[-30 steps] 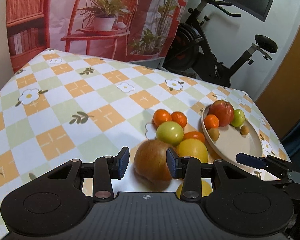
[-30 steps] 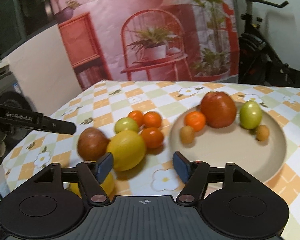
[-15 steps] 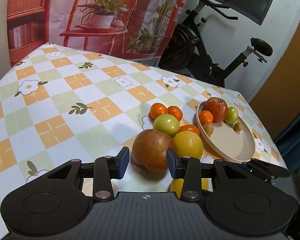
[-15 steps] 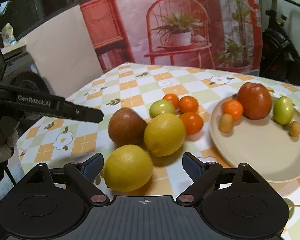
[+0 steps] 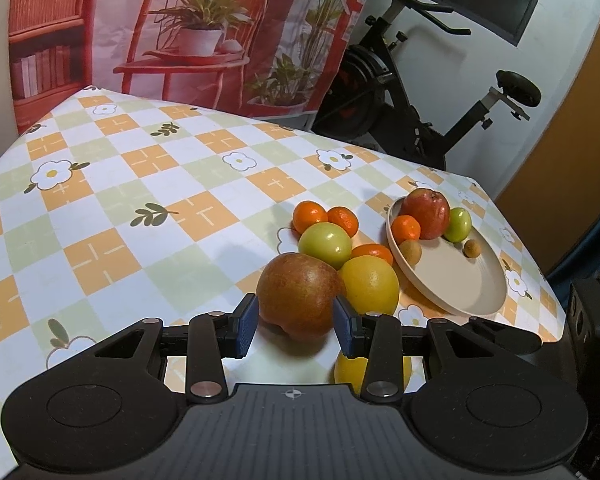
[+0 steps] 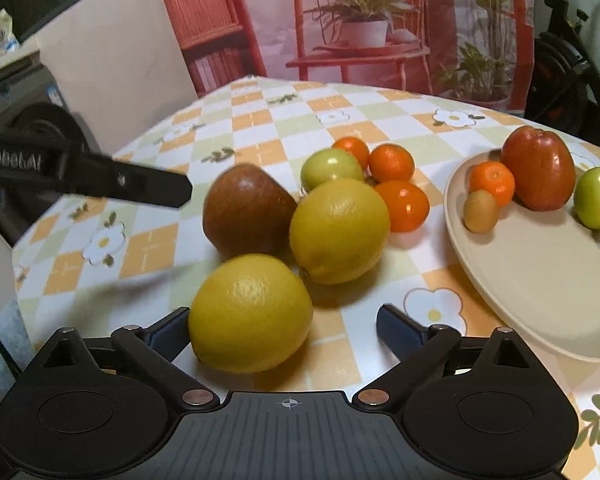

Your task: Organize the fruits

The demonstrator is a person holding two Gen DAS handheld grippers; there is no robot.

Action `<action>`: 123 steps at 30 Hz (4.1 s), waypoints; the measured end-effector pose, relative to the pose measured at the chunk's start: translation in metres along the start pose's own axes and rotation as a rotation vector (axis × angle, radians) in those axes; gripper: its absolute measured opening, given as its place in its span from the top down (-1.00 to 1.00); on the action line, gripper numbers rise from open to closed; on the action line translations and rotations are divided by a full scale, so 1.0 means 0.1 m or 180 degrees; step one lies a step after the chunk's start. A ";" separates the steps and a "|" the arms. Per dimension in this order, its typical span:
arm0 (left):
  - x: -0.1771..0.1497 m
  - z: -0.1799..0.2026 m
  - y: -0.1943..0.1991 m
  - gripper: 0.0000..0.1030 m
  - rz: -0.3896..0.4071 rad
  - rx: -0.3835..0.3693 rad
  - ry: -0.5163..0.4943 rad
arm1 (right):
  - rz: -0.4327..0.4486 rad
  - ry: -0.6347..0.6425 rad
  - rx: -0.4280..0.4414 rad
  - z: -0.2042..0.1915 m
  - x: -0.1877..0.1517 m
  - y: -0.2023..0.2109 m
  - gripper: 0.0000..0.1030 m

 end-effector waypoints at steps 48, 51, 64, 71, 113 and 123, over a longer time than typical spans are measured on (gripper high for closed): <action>-0.40 0.47 -0.49 0.18 -0.0824 -0.0745 0.0346 | 0.0136 -0.0015 0.0050 0.01 -0.24 0.29 -0.30; -0.41 0.48 -0.48 0.18 -0.0815 -0.0734 0.0327 | 0.0140 -0.0039 0.0091 0.00 -0.26 0.32 -0.21; -0.42 0.50 -0.48 0.17 -0.0772 -0.0708 0.0277 | 0.0197 -0.0096 0.0173 -0.02 -0.26 0.34 0.00; -0.38 0.63 -0.51 0.17 -0.0776 -0.0712 0.0166 | 0.0269 -0.0159 0.0113 0.06 -0.27 0.40 0.00; 0.25 2.03 -1.67 0.20 -0.0997 -0.0803 -0.0450 | 0.0460 -0.0713 -0.0448 1.76 -0.05 0.52 0.00; 0.27 2.09 -1.82 0.24 -0.1040 -0.0705 -0.0503 | 0.0453 -0.0937 -0.0490 2.02 -0.07 0.47 0.01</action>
Point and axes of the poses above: each gripper's, at about its wrist camera, not at the fingertips, and y roughly against the way its jaws point, z to its right, x to its top, the point moved 9 cm from there along -y, roughly the way its jaws point, and after that the axes turned 9 degrees about y, right-handed, at the moved point
